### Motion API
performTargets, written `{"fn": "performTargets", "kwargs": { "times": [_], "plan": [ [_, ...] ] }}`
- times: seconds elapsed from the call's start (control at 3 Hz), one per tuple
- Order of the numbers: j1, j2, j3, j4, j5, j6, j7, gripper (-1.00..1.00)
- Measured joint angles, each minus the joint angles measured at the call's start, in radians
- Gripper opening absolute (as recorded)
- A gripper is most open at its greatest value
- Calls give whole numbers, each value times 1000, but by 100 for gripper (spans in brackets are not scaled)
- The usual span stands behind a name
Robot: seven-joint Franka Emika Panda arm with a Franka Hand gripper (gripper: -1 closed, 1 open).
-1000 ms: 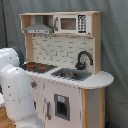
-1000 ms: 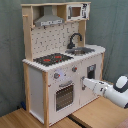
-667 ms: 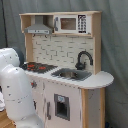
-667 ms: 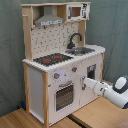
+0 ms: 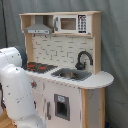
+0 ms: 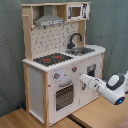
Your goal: Play with the kitchen
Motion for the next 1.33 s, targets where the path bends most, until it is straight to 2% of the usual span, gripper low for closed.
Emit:
{"fn": "performTargets", "kwargs": {
  "times": [0.67, 1.33],
  "plan": [
    [-42, 28, -2, 0, -48, 4, -204, 100],
    [-81, 83, -5, -8, -101, 3, -419, 100]
  ]
}}
